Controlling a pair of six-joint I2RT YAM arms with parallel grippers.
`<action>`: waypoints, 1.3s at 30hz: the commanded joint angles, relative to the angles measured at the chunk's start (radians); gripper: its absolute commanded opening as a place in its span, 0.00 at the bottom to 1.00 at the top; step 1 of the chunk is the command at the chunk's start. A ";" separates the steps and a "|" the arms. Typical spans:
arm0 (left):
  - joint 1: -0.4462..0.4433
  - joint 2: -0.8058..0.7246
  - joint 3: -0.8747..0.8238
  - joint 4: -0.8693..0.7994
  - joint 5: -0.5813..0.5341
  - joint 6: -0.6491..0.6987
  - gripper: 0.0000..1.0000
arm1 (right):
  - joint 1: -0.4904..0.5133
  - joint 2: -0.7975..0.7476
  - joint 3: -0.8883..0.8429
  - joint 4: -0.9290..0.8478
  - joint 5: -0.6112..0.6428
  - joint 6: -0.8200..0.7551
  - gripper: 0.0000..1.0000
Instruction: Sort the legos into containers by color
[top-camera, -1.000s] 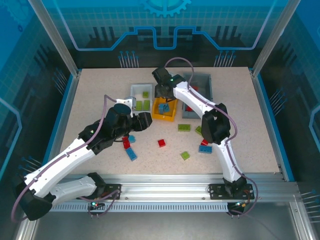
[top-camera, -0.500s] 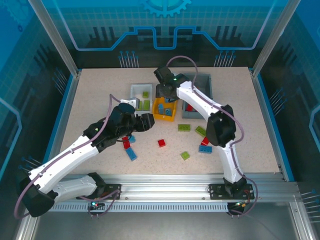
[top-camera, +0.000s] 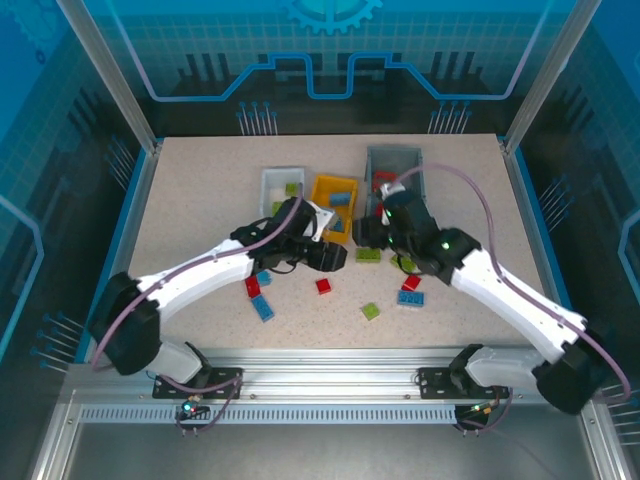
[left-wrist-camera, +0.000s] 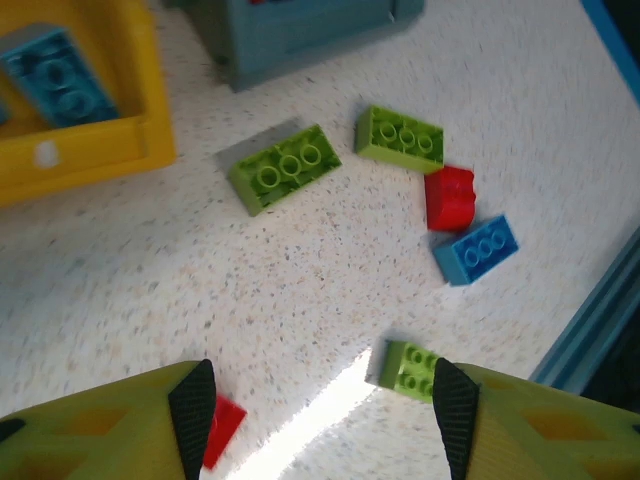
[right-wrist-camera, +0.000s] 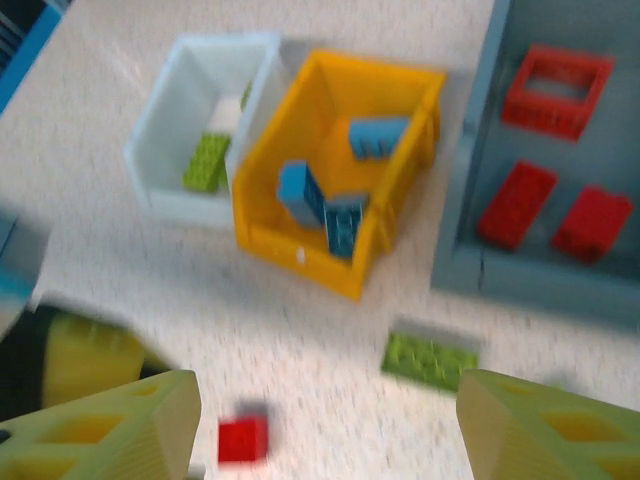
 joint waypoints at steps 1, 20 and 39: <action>-0.032 0.090 0.039 0.140 0.103 0.265 0.64 | 0.005 -0.165 -0.115 -0.004 -0.069 0.001 0.71; -0.098 0.512 0.310 0.146 -0.092 0.647 0.69 | -0.003 -0.545 -0.158 -0.264 0.001 0.058 0.77; -0.115 0.666 0.443 0.023 -0.149 0.714 0.37 | -0.006 -0.562 -0.139 -0.279 0.013 0.085 0.77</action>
